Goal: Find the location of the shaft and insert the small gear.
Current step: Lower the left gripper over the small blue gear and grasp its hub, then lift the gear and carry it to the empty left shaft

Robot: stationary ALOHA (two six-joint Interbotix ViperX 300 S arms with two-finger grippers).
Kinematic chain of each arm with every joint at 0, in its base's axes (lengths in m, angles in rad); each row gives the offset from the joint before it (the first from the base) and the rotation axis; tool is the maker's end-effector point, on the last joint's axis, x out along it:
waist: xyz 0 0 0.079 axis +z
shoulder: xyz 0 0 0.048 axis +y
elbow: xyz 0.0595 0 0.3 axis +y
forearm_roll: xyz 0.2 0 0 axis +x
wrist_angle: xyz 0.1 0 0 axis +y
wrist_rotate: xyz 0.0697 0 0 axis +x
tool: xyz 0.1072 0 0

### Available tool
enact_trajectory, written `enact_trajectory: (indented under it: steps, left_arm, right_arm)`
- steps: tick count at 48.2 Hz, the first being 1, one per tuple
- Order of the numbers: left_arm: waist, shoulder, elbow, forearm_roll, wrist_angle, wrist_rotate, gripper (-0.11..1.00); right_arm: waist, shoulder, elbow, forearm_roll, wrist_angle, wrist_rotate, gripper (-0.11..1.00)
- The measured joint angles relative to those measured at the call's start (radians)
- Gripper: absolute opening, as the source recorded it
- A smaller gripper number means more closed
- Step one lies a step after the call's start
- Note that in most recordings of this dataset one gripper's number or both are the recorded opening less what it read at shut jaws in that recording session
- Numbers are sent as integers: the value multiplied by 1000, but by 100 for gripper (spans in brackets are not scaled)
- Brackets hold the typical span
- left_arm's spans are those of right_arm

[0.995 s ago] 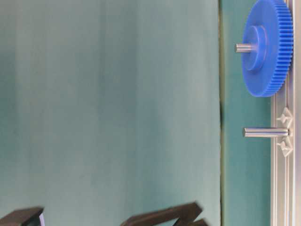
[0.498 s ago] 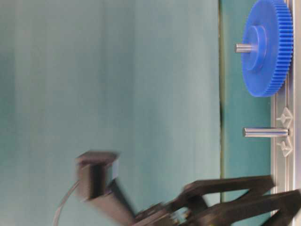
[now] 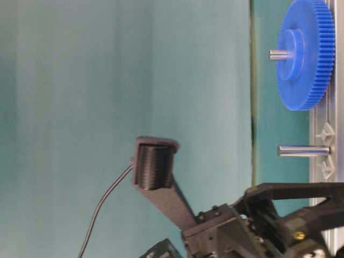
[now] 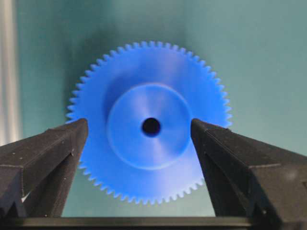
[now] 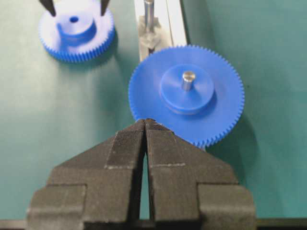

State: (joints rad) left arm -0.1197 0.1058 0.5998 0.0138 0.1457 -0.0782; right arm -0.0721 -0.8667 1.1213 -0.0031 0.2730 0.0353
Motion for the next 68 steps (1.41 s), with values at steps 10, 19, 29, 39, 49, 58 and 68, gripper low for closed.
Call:
enact_trajectory:
  steps: [10,19,29,39,49,58,68]
  left_arm:
    - [-2,17,-5,0,3,-2,91]
    - [-2,29,-6,0,5,-3,91]
    - [-2,37,-9,0,5,-6,91]
    - [-2,43,-15,0,5,-14,91]
    - [-2,44,-18,0,29,-20,90]
    - [-2,44,-32,2,95,-26,86]
    - [-11,46,-46,2,104,-29,64]
  right_arm:
    - [0,-8,6,0,0,0,5]
    - [0,-15,8,0,0,0,5]
    - [0,-20,11,0,0,2,5]
    - [2,-21,14,0,0,2,5]
    - [0,-20,14,0,0,2,5]
    - [0,-20,14,0,0,2,5]
    - [0,-21,14,-2,2,2,5]
